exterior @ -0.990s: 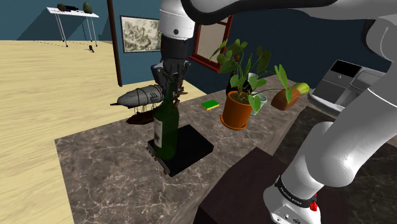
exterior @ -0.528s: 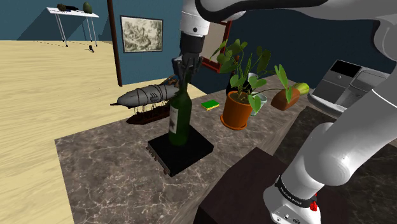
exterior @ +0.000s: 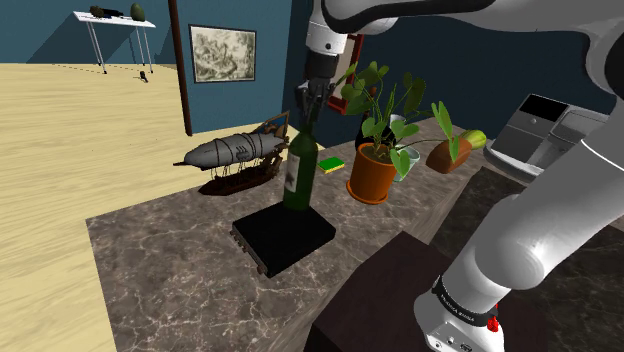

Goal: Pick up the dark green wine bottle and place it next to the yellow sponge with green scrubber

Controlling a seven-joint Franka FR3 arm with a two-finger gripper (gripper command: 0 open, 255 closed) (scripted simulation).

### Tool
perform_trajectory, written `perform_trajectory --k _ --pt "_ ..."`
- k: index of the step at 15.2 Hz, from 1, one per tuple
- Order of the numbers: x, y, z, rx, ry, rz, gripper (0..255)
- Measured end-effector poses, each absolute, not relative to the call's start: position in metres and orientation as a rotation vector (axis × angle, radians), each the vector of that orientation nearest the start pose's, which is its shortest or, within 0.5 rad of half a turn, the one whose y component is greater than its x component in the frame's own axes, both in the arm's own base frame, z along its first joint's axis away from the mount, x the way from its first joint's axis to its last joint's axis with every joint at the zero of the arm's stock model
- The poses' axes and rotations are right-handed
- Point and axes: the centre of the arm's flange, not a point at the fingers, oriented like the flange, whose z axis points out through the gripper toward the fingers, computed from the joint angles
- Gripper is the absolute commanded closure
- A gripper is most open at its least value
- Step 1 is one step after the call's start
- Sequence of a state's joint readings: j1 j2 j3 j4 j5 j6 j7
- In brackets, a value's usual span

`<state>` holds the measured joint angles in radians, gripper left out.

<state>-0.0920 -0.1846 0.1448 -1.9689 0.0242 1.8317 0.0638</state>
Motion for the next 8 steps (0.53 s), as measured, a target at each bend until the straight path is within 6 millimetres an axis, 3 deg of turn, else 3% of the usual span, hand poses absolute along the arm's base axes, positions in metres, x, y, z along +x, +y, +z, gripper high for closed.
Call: perform_trajectory --k 8 --pt "0.532 -0.074 0.553 -3.141 0.029 -0.071 255"
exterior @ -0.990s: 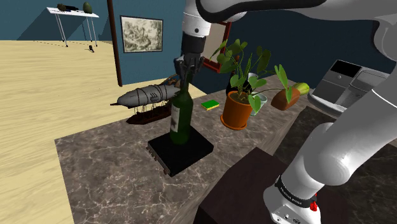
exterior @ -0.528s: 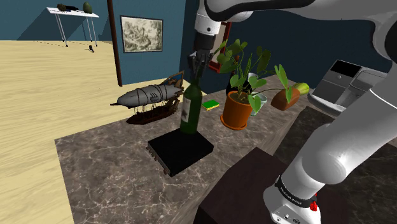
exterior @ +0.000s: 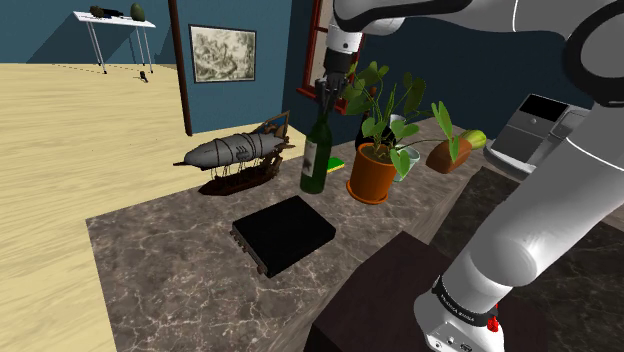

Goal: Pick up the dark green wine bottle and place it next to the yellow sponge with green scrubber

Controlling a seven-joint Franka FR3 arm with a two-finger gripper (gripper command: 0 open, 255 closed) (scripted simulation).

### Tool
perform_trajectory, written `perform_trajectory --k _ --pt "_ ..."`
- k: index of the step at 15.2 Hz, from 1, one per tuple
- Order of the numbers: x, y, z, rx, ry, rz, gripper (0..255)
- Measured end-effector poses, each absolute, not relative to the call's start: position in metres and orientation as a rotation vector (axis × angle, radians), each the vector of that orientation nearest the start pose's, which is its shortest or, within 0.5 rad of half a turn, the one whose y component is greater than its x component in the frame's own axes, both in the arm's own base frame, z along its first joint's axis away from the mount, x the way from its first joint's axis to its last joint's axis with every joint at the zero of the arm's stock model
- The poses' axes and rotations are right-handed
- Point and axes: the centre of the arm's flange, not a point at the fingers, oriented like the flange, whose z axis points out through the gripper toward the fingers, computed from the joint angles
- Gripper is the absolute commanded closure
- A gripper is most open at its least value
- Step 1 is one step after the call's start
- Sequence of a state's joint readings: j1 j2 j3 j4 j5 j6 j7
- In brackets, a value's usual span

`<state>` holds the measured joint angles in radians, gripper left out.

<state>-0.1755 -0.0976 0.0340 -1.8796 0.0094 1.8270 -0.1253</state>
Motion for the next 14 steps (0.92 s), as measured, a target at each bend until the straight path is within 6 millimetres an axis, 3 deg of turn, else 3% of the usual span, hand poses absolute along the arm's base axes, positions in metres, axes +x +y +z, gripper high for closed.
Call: perform_trajectory --k 9,11,14 --pt "0.563 -0.19 0.554 -3.141 0.029 -0.072 255" --pt "0.563 -0.204 0.553 -3.141 0.029 -0.072 255" --pt "0.563 -0.208 0.539 -3.141 0.028 -0.071 255"
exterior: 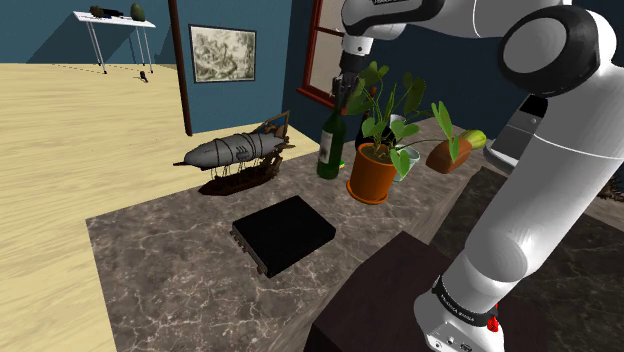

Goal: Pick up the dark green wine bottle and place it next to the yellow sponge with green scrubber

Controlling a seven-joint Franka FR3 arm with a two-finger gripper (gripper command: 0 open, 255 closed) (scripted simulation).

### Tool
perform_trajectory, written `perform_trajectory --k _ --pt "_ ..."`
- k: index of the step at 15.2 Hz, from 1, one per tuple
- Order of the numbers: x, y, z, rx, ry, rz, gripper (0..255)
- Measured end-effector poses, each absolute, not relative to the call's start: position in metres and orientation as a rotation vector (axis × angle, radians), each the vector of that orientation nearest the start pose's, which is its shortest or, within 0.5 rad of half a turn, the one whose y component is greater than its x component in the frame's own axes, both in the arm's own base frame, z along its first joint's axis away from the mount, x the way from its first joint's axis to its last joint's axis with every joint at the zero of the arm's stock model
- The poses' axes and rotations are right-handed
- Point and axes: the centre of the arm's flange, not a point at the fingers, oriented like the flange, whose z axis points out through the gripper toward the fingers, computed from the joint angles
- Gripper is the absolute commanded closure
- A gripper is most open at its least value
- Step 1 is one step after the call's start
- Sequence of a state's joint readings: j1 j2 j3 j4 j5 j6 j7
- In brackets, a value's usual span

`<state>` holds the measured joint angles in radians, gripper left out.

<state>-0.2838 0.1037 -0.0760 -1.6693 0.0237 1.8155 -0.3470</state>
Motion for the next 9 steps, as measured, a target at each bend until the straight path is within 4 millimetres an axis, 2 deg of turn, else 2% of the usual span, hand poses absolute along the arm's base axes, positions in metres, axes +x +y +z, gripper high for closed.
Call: perform_trajectory --k 9 --pt "0.564 -0.208 0.492 -3.141 0.027 -0.071 255"
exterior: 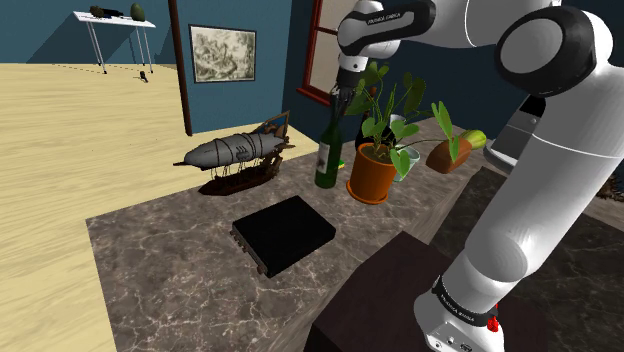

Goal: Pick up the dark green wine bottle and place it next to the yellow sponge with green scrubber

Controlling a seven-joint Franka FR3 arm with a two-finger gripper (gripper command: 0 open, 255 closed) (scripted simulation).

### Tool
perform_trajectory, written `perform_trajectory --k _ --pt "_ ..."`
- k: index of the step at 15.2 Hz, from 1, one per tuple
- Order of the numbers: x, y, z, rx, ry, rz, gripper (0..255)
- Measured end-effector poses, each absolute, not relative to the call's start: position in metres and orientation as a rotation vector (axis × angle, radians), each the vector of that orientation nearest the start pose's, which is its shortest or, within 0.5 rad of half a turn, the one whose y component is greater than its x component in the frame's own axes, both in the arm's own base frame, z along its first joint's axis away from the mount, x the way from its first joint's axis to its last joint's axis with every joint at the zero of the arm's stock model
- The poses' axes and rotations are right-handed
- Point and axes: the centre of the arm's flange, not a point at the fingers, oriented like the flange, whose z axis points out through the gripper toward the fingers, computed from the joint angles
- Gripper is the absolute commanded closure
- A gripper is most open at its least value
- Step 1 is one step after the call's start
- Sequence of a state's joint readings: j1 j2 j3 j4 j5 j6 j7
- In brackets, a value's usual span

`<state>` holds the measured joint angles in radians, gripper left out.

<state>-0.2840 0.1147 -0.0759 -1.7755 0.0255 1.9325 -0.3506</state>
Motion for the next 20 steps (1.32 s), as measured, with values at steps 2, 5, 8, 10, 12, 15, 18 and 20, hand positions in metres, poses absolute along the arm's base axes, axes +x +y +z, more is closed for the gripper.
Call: perform_trajectory --k 2,5,8,10,12,15,18,20 --pt "0.564 -0.208 0.481 -3.141 0.027 -0.071 255" --pt "0.563 -0.208 0.473 -3.141 0.027 -0.071 255" --pt "0.563 -0.209 0.472 -3.141 0.027 -0.072 255" --pt "0.563 -0.209 0.472 -3.141 0.027 -0.072 0" --pt "0.563 -0.209 0.472 -3.141 0.027 -0.073 0" --pt "0.563 -0.209 0.472 -3.141 0.027 -0.073 0" --pt "0.564 -0.206 0.489 -3.142 0.027 -0.074 0" --pt "0.56 -0.207 0.511 -3.142 0.027 -0.075 0"
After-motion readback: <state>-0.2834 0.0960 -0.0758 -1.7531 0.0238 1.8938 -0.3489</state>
